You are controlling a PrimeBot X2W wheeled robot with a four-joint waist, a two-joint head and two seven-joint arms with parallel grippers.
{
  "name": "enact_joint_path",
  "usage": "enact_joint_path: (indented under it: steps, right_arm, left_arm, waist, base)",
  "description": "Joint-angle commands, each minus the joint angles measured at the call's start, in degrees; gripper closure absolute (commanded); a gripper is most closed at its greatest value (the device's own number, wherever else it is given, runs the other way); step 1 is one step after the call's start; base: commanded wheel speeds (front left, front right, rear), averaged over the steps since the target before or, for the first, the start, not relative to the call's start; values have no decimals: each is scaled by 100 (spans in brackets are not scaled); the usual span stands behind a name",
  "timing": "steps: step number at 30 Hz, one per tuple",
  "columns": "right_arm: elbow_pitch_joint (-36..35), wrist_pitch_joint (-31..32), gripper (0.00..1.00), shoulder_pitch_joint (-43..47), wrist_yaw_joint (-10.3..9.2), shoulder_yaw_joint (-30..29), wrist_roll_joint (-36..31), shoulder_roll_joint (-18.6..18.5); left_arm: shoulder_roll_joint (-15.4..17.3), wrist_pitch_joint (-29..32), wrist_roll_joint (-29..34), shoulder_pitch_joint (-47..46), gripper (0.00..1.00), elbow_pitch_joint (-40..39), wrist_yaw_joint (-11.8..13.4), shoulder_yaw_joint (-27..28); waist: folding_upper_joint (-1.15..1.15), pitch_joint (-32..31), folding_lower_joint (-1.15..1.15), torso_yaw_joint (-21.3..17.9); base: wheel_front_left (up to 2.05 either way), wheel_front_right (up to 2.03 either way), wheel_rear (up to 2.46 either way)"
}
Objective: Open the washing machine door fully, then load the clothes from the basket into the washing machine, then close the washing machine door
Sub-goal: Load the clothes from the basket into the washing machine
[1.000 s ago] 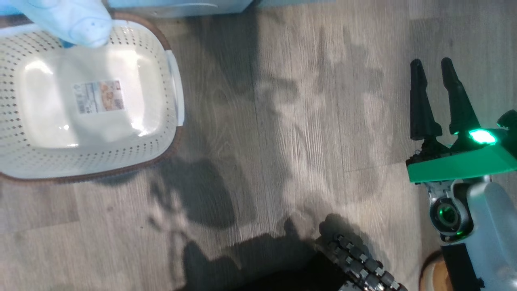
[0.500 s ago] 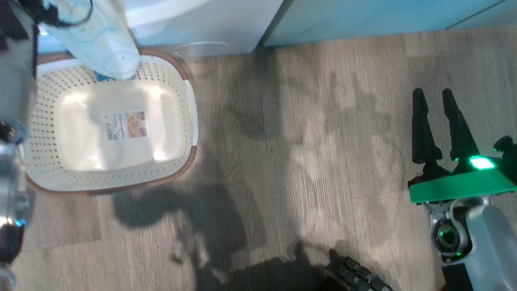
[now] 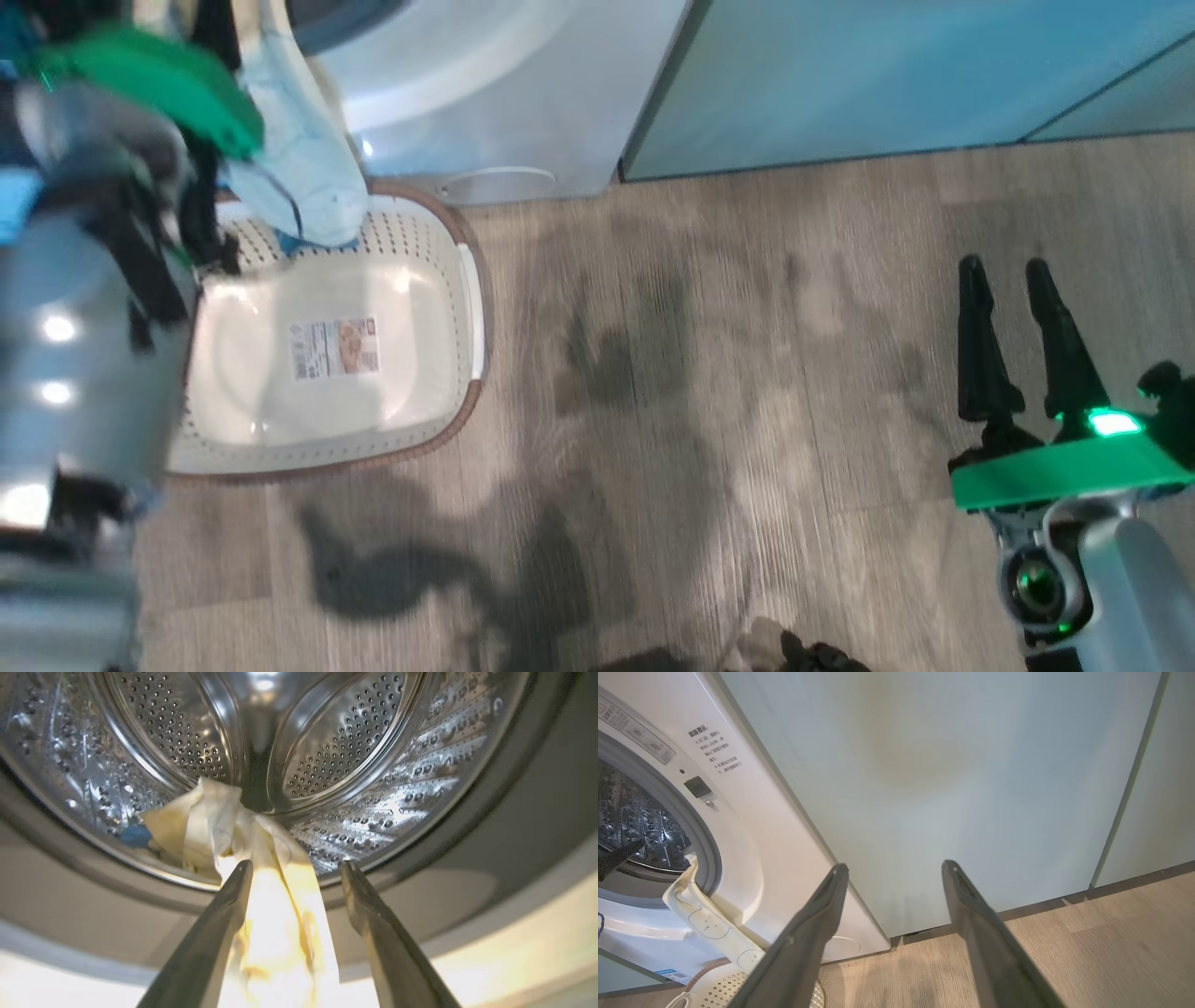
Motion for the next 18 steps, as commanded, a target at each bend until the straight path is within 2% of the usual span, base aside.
enact_joint_path:
  steps: [1, 8, 18]
  right_arm:
    - [-126, -38, 0, 133, 1, 51, -54, -26]
    - [-96, -38, 0, 326, 1, -29, -151, -29]
    - [-114, -38, 0, 488, 1, -63, -179, -78]
  left_arm:
    - [196, -34, 45, 200, 0, -354, 80, 203]
    - [47, -34, 83, 1690, 0, -1301, 203, 551]
    - [-82, -34, 206, 3103, 0, -1829, 251, 833]
  waist:
    - [0, -154, 1, 31]
    - [0, -512, 1, 134]
    - [0, -761, 1, 211]
  base:
    - [0, 0, 0]
    - [0, 0, 0]
    - [0, 0, 0]
